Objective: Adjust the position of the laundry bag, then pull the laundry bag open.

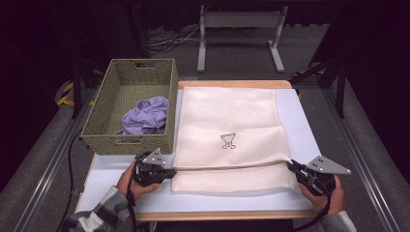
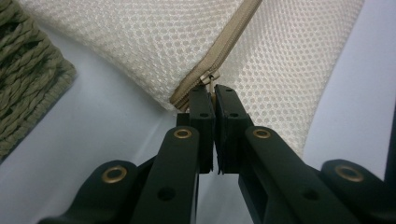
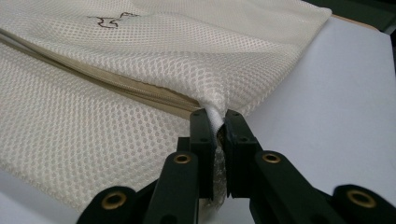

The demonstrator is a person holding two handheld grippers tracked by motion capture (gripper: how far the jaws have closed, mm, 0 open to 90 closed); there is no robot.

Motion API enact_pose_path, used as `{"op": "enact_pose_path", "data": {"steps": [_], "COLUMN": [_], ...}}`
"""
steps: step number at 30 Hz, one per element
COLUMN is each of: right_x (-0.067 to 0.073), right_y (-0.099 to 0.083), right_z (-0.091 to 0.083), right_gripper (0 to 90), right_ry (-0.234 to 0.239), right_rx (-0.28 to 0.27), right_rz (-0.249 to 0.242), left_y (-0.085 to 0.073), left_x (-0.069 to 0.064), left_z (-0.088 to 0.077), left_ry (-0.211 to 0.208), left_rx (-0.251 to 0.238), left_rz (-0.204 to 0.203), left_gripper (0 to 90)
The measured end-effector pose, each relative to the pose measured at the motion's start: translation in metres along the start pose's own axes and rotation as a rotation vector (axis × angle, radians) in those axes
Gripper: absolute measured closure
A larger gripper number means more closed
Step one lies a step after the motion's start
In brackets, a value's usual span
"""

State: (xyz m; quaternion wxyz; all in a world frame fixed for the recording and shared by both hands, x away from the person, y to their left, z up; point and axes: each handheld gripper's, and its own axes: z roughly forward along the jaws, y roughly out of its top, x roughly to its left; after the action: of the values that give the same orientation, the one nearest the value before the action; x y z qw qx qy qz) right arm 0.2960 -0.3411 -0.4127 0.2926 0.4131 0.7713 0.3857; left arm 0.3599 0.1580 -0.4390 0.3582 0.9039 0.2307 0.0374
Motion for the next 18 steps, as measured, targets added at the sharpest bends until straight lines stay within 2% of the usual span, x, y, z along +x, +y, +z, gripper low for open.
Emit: {"op": "enact_pose_path", "data": {"steps": [2, 3, 13, 18], "right_x": [-0.0009, -0.0027, 0.0005, -0.0007], "right_y": [-0.0002, -0.0009, -0.0026, -0.0015], "right_z": [0.0015, 0.0019, 0.0030, 0.0045], "right_gripper": [84.2, 84.2, 84.2, 84.2], "right_ry": [-0.011, -0.001, 0.000, 0.007], "right_rx": [0.008, 0.006, 0.017, 0.020], "right_rz": [-0.001, 0.009, -0.005, -0.001], "left_y": [-0.0033, -0.0048, -0.0085, -0.0098], "left_x": [0.0039, 0.0049, 0.0018, 0.0024], "left_z": [-0.0023, -0.0027, -0.0017, -0.0016], "left_ry": [-0.009, -0.009, 0.009, 0.003], "left_rx": [-0.007, -0.009, -0.001, 0.001], "left_rz": [-0.010, -0.016, -0.020, -0.020], "left_gripper": [87.5, 87.5, 87.5, 87.5]}}
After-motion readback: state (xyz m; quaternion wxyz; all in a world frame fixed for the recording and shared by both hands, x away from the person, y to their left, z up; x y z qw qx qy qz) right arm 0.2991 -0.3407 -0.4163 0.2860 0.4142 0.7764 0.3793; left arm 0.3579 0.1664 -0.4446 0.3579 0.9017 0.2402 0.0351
